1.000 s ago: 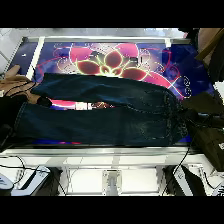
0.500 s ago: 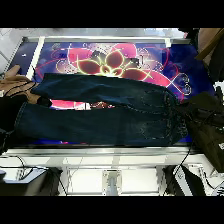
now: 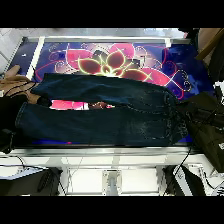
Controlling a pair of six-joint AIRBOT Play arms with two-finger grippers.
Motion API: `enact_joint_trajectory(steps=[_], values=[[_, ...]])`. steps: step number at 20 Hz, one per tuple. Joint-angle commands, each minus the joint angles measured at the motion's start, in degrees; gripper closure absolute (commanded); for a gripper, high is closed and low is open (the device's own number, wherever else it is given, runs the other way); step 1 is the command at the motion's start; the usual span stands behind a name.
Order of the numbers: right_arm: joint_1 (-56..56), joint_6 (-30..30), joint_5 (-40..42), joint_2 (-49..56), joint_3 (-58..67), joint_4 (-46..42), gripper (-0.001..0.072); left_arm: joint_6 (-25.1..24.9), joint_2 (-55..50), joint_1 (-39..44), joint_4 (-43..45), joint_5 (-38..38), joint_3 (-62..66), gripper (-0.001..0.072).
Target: Fold the clothes and pants, and hang the long-sleeved shirts on hangers.
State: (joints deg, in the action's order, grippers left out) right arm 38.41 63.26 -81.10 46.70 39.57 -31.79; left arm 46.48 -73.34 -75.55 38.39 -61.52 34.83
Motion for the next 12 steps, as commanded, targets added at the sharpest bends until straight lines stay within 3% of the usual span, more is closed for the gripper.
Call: enact_joint_trajectory(steps=[1,3,4,5,6,9,12], values=[[0.0,0.3,-0.3,0.0,0.0,0.5,0.0224,-0.9,-1.4,3.4,-0.9,-0.4,0.0,0.0239],[0.0,0.3,-0.3,0.0,0.0,0.5,0.0224,-0.9,-1.4,5.8,-1.2,-0.2,0.0,0.0243],[0.0,0.3,-0.3,0.0,0.0,0.5,0.0224,-0.9,-1.4,6.7,-1.2,0.1,0.0,0.0369],[0.0,0.3,-0.3,0.0,0.0,0.5,0.0224,-0.9,-1.4,7.1,-1.2,0.0,0.0,0.0574],[0.0,0.3,-0.3,0.0,0.0,0.5,0.0224,-0.8,-1.3,7.1,-1.2,-0.1,0.0,0.0688],[0.1,0.2,-0.5,0.0,0.2,0.4,0.0225,-0.8,0.6,6.5,-1.2,-2.6,1.2,0.0694],[0.5,0.1,-1.6,-0.1,5.5,-9.2,0.0266,0.2,4.8,6.4,-0.8,-5.8,4.7,0.0695]])
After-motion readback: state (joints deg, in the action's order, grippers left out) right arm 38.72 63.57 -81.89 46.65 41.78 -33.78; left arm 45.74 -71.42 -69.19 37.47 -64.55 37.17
